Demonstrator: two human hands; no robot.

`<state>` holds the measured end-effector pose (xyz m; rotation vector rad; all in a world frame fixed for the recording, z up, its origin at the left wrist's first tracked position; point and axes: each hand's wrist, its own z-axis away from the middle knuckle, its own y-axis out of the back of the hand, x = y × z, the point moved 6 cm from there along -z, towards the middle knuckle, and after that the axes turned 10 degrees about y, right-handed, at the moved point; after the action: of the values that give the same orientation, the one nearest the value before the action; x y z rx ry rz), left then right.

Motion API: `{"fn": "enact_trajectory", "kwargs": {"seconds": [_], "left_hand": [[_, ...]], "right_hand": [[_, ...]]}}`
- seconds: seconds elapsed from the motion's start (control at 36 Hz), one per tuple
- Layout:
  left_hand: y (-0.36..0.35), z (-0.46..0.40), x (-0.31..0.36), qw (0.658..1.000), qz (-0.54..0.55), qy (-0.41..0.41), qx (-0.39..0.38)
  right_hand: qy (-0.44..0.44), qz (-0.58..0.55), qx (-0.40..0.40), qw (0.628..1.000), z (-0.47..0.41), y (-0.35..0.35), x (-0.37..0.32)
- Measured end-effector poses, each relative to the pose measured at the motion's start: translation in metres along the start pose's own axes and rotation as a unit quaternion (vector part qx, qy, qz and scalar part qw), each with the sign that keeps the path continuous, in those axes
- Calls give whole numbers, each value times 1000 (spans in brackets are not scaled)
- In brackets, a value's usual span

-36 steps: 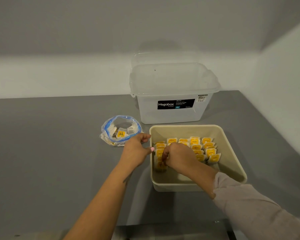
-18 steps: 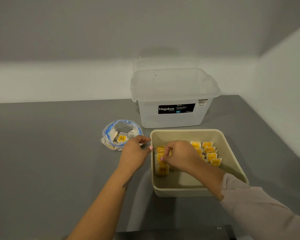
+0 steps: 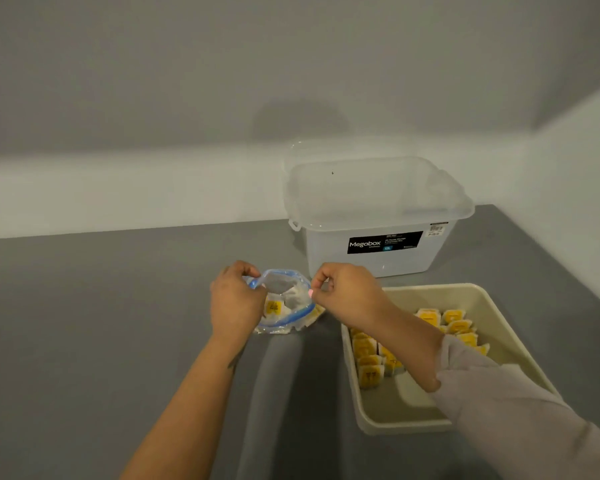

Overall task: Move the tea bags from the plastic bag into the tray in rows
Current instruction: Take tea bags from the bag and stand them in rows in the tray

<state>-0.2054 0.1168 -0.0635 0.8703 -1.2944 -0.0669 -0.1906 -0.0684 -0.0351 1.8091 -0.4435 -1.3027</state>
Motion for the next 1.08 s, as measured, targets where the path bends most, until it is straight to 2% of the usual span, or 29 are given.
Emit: {"fn": "enact_trajectory", "kwargs": {"seconds": [0.08,0.31,0.39,0.53,0.58,0.69,0.78,0.92,1.08], "left_hand": [[3,-18,-9,999,-38,9,-17],[-22,-49,-34,966,-169,73,-181],[-30,-55,-43,947,-225,53,-222],[-40,-60,-55,930,-274,8,-244],[-40,-61,-56,935,-253,9,-247],[-39,-62,-55,942,-231,8,-244],[-37,-61,-54,953,-176,18,-244],[-32,-57,-50,963,-115,21,-243],[-31,-59,-47,960,-146,6,-240]], "right_hand": [[-27,-5,-8,1000,-15,-12,-14],[-105,-12,-24,994,-45,-56,-33],[-136,0,-37,990,-50,-77,-25],[-238,-38,-22,970,-59,-112,2],[-267,-31,-54,962,-62,-124,8],[-279,-11,-67,958,-71,-131,10],[-288,-15,-104,952,-70,-135,11],[-274,-31,-57,959,-68,-132,12],[-291,-14,-4,957,-67,-124,15]]}}
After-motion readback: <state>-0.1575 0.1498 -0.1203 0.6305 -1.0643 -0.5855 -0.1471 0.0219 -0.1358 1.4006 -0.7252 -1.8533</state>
